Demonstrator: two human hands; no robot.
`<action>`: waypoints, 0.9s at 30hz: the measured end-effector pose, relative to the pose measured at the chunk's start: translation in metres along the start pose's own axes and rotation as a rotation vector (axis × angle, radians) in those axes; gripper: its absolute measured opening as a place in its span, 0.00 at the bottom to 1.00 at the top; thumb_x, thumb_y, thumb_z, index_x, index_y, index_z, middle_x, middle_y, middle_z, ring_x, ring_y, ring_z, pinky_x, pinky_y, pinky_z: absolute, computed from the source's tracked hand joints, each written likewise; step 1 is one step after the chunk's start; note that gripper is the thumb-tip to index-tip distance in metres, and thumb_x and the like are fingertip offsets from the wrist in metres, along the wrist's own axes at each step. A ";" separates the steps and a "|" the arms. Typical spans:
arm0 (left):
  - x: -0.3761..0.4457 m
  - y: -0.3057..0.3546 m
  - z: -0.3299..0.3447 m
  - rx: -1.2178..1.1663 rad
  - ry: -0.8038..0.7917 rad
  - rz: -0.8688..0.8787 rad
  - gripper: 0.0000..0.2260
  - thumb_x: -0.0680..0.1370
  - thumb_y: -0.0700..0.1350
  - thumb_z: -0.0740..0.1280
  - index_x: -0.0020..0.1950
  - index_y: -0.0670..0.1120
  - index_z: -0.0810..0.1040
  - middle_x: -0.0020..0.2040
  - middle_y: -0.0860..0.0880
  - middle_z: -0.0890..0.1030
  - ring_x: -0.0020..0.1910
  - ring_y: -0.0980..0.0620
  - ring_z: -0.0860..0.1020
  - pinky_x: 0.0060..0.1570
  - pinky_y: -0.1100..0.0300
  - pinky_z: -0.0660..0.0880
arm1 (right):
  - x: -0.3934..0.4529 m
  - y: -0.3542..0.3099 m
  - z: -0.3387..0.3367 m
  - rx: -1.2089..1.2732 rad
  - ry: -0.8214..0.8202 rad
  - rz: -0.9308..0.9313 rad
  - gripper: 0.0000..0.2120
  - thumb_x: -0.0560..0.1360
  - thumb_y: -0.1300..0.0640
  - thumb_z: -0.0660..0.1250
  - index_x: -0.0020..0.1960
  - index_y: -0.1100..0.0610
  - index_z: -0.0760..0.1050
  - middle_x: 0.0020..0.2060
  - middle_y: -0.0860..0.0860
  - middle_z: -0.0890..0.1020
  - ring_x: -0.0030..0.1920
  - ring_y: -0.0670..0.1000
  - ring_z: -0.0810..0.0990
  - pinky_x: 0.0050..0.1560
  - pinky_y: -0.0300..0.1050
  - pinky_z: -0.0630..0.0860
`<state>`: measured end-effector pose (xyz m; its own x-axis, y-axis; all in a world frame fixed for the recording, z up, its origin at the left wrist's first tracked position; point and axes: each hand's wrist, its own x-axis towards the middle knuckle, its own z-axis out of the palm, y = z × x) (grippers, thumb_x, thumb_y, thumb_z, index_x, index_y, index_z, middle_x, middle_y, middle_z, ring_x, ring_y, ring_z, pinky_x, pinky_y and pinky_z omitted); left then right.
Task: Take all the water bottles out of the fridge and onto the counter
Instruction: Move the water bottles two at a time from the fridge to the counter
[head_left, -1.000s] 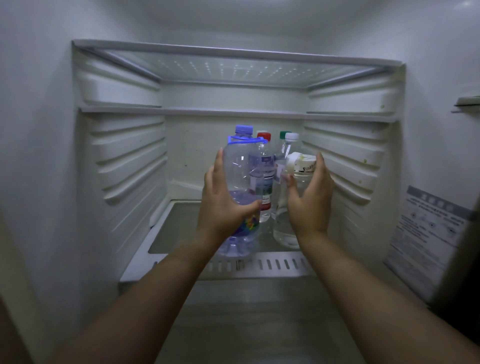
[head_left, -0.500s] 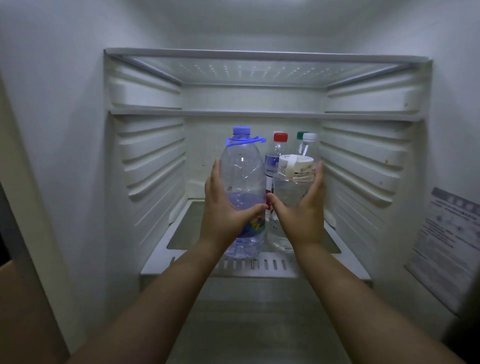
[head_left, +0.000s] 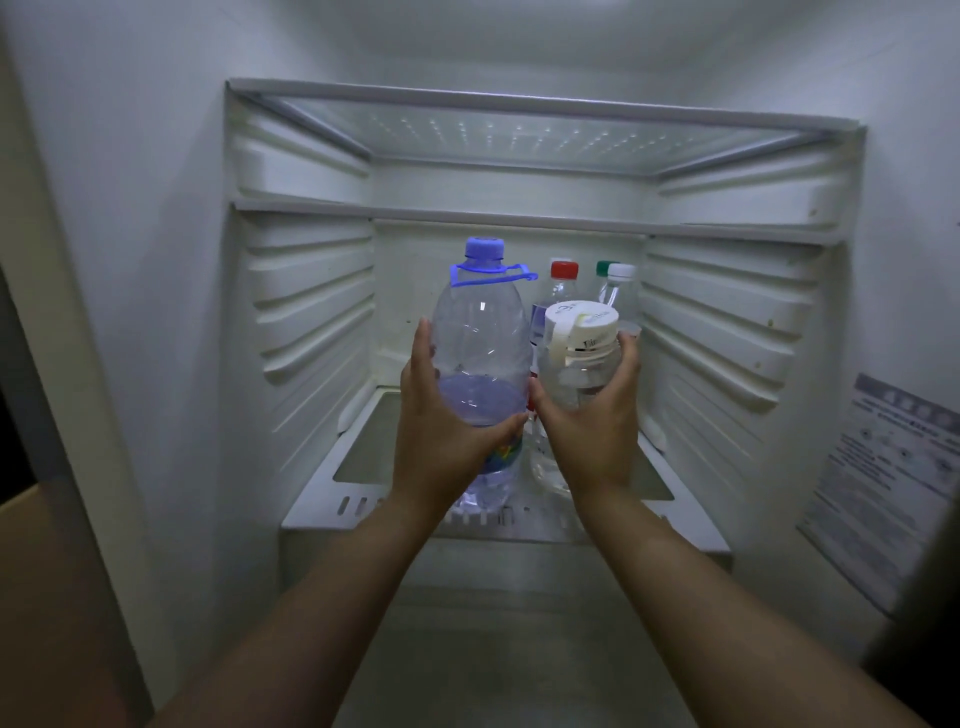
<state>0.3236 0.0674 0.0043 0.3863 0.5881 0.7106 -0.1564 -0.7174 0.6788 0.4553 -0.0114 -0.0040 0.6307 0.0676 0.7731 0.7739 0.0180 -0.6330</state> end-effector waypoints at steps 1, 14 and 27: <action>-0.004 0.003 -0.004 -0.003 0.007 0.020 0.54 0.61 0.57 0.78 0.77 0.52 0.47 0.74 0.44 0.62 0.70 0.47 0.66 0.66 0.46 0.70 | -0.003 -0.005 -0.002 0.000 0.006 -0.010 0.46 0.65 0.44 0.78 0.73 0.46 0.54 0.69 0.50 0.72 0.67 0.49 0.72 0.61 0.41 0.72; -0.088 0.054 -0.085 -0.181 -0.016 0.062 0.55 0.61 0.54 0.80 0.78 0.51 0.48 0.74 0.47 0.63 0.71 0.51 0.66 0.68 0.47 0.69 | -0.085 -0.124 -0.079 -0.055 -0.015 -0.029 0.47 0.64 0.33 0.74 0.75 0.43 0.54 0.70 0.42 0.70 0.67 0.43 0.72 0.61 0.48 0.77; -0.162 0.161 -0.136 -0.363 -0.091 0.158 0.55 0.58 0.61 0.78 0.76 0.56 0.48 0.73 0.49 0.65 0.69 0.62 0.66 0.65 0.73 0.63 | -0.148 -0.238 -0.203 -0.005 0.068 -0.029 0.46 0.63 0.43 0.78 0.74 0.41 0.57 0.65 0.39 0.75 0.62 0.40 0.76 0.59 0.38 0.76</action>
<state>0.1117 -0.0929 0.0236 0.4081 0.4344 0.8030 -0.5244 -0.6084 0.5957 0.1892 -0.2283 0.0408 0.6100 -0.0004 0.7924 0.7923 0.0144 -0.6100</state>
